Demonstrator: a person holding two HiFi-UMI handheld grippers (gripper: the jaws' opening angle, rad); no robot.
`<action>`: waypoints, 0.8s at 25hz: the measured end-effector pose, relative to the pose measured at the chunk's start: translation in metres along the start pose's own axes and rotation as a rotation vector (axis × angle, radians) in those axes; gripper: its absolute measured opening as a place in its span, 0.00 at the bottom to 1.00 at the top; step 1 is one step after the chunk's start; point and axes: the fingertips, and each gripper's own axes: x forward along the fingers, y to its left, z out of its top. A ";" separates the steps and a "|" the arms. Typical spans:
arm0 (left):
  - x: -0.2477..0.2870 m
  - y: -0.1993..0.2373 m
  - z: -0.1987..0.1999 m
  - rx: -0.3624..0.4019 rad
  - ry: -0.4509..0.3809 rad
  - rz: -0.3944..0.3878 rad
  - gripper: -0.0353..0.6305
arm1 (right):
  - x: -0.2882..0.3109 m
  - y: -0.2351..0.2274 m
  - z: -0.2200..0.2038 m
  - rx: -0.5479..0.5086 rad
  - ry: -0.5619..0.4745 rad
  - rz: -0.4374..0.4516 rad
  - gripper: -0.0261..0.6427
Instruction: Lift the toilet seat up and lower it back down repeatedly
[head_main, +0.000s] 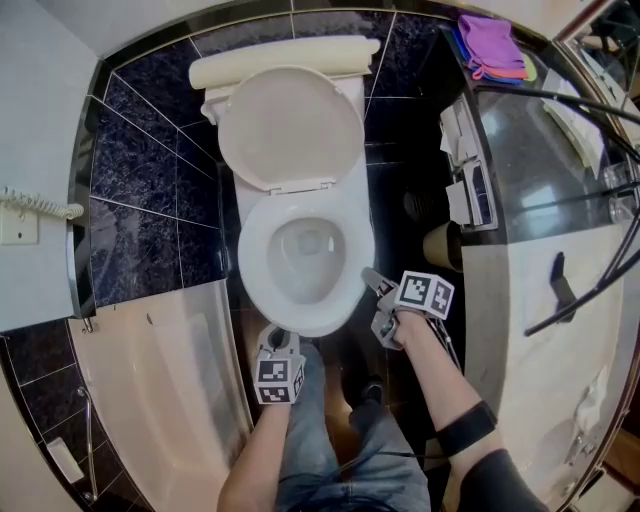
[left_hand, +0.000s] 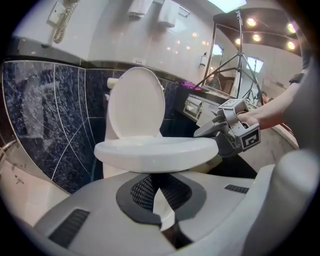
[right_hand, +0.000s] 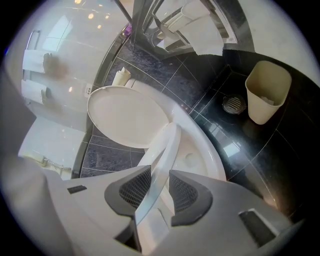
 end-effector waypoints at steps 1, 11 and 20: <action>-0.002 0.001 0.008 -0.007 -0.006 0.002 0.04 | -0.002 0.004 0.003 0.001 -0.006 -0.003 0.25; -0.002 0.013 0.117 -0.009 -0.072 -0.005 0.04 | -0.068 0.103 0.069 -0.363 -0.165 -0.028 0.06; 0.017 0.033 0.216 0.067 -0.100 -0.035 0.04 | -0.100 0.196 0.101 -0.850 -0.275 -0.103 0.06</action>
